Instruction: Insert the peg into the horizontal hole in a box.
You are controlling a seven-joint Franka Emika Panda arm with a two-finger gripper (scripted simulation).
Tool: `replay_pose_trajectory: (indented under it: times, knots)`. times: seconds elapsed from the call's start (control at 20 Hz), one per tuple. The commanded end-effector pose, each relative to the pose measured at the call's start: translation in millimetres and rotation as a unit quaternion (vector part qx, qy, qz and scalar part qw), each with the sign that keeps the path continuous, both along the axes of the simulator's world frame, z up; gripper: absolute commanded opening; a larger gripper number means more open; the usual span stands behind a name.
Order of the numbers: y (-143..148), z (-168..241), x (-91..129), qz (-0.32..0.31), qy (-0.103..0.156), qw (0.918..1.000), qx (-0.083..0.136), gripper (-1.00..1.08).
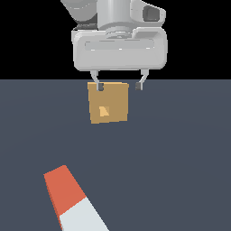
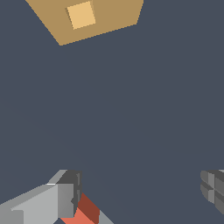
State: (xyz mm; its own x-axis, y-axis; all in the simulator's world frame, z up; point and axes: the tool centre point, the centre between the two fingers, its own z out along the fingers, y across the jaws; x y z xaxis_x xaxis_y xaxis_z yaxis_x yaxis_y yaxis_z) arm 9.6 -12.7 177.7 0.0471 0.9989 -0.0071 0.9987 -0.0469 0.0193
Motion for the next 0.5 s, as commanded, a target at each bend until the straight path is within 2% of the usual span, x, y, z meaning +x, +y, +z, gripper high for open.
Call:
replay_pose_trajectory:
  times: [0.0,0.45]
  knots:
    - [0.0,0.0,0.0,0.0,0.0,1.0,0.0,1.0]
    - [-9.1,-5.2,-5.7,0.019,0.0,0.9998,0.0,1.0]
